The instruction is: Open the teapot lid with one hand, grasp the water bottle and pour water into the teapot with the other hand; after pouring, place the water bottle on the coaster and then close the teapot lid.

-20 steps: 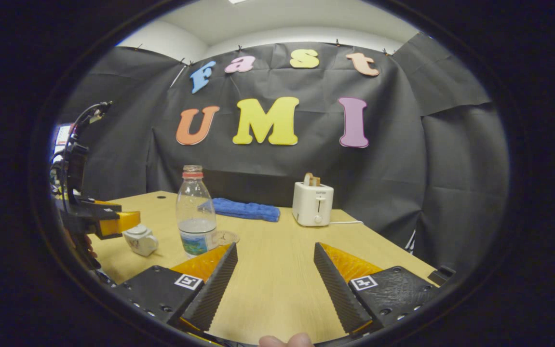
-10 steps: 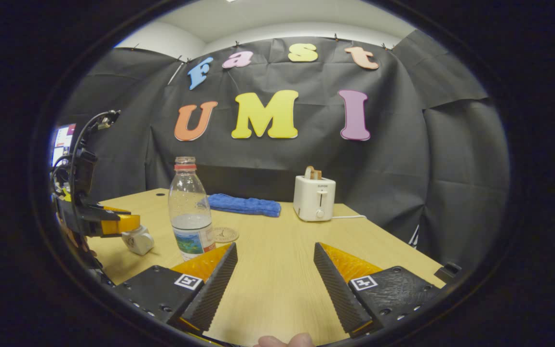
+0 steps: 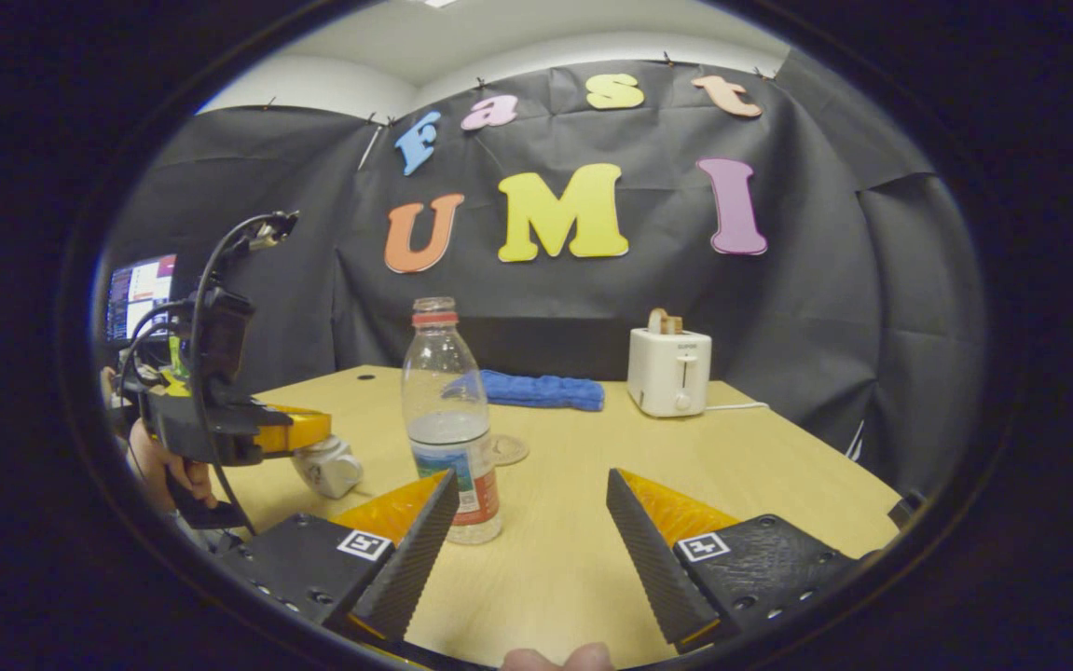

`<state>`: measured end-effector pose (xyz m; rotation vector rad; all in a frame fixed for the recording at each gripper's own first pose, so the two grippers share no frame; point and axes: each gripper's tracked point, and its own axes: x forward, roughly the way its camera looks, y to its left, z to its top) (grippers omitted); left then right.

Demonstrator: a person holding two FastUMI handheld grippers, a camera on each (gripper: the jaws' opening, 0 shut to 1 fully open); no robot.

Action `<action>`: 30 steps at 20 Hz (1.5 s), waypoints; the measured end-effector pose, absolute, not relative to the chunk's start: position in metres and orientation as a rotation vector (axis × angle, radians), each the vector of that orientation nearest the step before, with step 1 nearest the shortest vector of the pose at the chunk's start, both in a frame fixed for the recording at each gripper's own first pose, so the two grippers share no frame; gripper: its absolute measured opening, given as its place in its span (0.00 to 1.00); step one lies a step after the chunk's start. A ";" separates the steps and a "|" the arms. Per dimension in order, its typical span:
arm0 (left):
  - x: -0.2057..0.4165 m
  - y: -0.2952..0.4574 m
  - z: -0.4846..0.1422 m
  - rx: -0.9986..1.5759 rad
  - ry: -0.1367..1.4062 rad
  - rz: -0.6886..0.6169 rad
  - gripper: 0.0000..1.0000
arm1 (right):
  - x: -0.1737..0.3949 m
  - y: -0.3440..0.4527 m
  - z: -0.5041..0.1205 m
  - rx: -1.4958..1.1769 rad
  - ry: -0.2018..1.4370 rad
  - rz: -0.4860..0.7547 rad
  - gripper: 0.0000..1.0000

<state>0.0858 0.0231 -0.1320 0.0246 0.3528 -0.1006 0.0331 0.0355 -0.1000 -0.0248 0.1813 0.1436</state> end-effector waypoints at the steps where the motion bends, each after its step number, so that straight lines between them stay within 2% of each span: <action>1: 0.085 0.023 -0.126 0.025 0.338 -0.102 0.03 | 0.033 0.042 -0.100 -0.026 0.183 0.157 0.98; 6: 0.073 0.027 -0.087 -0.019 0.249 -0.115 0.03 | 0.041 0.067 -0.111 -0.019 0.213 0.218 0.95; 9: 0.057 0.033 -0.073 -0.053 0.219 -0.106 0.02 | 0.052 0.079 -0.116 0.006 0.232 0.248 0.98; 10: 0.051 0.037 -0.070 -0.061 0.213 -0.100 0.02 | 0.058 0.083 -0.118 -0.001 0.236 0.252 0.95; 12: 0.042 0.042 -0.068 -0.068 0.206 -0.088 0.03 | 0.071 0.083 -0.120 -0.005 0.245 0.247 0.97; 20: 0.025 0.064 -0.072 -0.092 0.201 -0.027 0.02 | 0.090 0.099 -0.121 0.043 0.258 0.253 0.94; 22: 0.025 0.067 -0.073 -0.100 0.202 -0.026 0.03 | 0.091 0.098 -0.118 0.049 0.253 0.248 0.92; 24: 0.024 0.070 -0.074 -0.107 0.202 -0.024 0.02 | 0.093 0.098 -0.118 0.033 0.253 0.235 0.80; 30: 0.024 0.074 -0.067 -0.137 0.177 -0.048 0.02 | 0.092 0.110 -0.109 -0.100 0.222 0.248 0.73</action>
